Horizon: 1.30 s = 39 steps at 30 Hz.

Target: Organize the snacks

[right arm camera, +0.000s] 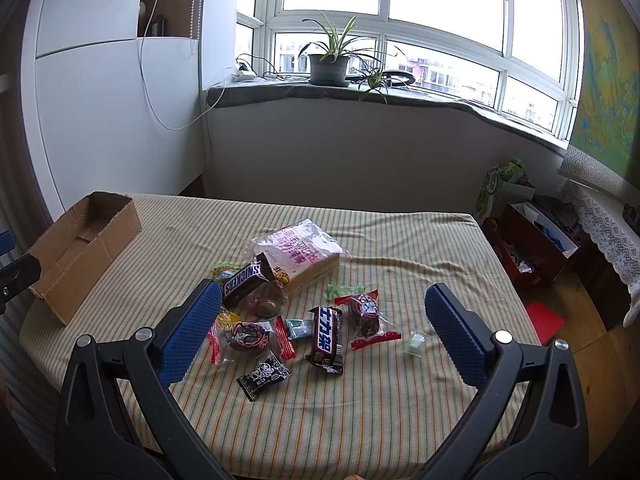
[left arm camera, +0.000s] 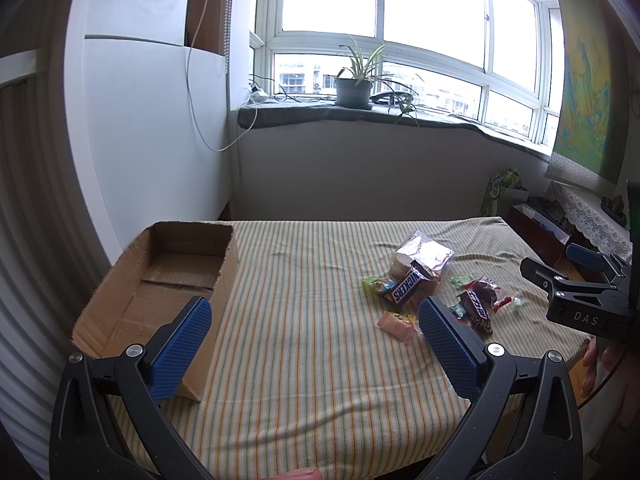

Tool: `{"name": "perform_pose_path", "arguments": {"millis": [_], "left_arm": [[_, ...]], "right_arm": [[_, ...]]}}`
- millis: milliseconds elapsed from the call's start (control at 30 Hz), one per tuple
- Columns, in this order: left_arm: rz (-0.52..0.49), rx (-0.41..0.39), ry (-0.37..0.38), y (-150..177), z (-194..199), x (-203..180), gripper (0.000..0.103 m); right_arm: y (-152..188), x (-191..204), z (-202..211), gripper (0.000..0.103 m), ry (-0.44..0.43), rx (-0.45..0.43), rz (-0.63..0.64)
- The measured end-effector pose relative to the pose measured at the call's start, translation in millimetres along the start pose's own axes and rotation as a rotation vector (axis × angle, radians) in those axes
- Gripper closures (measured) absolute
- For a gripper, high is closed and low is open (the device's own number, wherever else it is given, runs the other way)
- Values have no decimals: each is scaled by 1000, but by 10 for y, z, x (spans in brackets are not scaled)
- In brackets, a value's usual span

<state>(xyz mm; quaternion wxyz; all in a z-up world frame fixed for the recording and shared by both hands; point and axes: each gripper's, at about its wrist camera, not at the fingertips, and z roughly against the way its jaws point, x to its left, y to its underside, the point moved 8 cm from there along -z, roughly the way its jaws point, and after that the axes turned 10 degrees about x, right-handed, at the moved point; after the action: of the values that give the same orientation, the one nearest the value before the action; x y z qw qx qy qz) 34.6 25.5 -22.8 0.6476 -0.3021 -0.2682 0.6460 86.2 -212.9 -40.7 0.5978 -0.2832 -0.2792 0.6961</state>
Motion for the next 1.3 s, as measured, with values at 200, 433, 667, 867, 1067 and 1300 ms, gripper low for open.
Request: {"name": "perform_pose_path", "arguments": {"millis": [200,433,667,867,1067,1300], "left_arm": [[1,0,1,1,12,1,0],[1,-1,2,2,9,3,0],[-1,-2,3,-1,42,-9,0],[0,-2,3,1,37,-8,0],[-1,0,3,-7,47,-26,0],[-4,4,6,0,13,-39,0]], "right_arm": [[3,3,2,0,0,2,2],[12,2,5,0,2,3,3],[5,9,24,0,-1,-4,-1],[2,9,36,0,-1,-4,0],[9,-2,34,0,2,3,4],[9,48,18,0,3,5,3]]}}
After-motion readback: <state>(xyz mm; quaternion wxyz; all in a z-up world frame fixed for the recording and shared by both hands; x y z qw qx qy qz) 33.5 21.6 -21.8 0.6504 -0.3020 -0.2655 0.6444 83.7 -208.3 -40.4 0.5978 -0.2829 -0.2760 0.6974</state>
